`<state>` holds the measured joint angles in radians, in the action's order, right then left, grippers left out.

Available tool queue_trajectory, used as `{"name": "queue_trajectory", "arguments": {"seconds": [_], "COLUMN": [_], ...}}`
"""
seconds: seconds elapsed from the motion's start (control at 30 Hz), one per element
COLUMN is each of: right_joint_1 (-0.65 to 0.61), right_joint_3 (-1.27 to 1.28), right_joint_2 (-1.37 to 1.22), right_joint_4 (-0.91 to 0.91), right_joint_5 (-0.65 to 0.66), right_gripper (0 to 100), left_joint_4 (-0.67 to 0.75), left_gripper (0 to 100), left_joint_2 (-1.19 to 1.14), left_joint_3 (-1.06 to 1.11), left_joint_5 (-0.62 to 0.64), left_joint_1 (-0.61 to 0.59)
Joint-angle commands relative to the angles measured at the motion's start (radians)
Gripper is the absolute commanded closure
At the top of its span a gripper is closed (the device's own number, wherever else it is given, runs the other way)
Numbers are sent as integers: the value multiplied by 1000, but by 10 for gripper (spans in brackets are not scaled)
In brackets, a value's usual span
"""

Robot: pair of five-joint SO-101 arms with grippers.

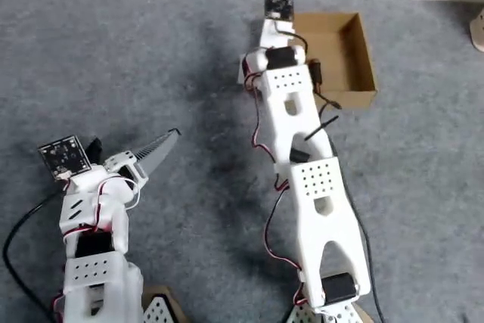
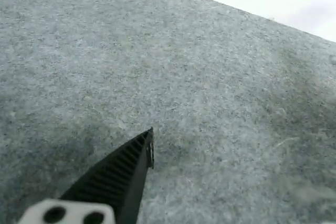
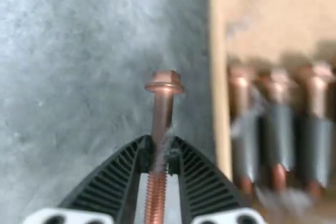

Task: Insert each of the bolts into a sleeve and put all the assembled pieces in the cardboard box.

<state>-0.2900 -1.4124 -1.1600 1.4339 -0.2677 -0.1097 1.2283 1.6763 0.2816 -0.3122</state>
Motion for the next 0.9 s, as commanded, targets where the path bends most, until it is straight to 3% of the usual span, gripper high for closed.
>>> {"name": "queue_trajectory", "arguments": {"seconds": [0.0, 0.1, 0.23, 0.57, 0.8, 0.87], "right_joint_1": [-15, -50, -53, -108, -127, -125], "right_joint_3": [-188, -325, -367, -340, 340, 420], "right_joint_2": [41, 42, 74, 163, 432, 513], "right_joint_4": [208, 334, 331, 332, 320, 308], "right_joint_5": [-12, -12, 51, -2, -8, -11], "right_gripper": [994, 994, 994, 994, 994, 994], "left_joint_4": [18, 18, 18, 18, 18, 18], "left_gripper": [405, 405, 405, 405, 405, 405], "left_joint_2": [10, 10, 10, 10, 10, 10], "left_joint_3": [21, 21, 21, 21, 21, 21], "left_joint_5": [-20, -20, -20, -20, -20, -20], "left_joint_1": [18, 18, 18, 18, 19, 19]}}
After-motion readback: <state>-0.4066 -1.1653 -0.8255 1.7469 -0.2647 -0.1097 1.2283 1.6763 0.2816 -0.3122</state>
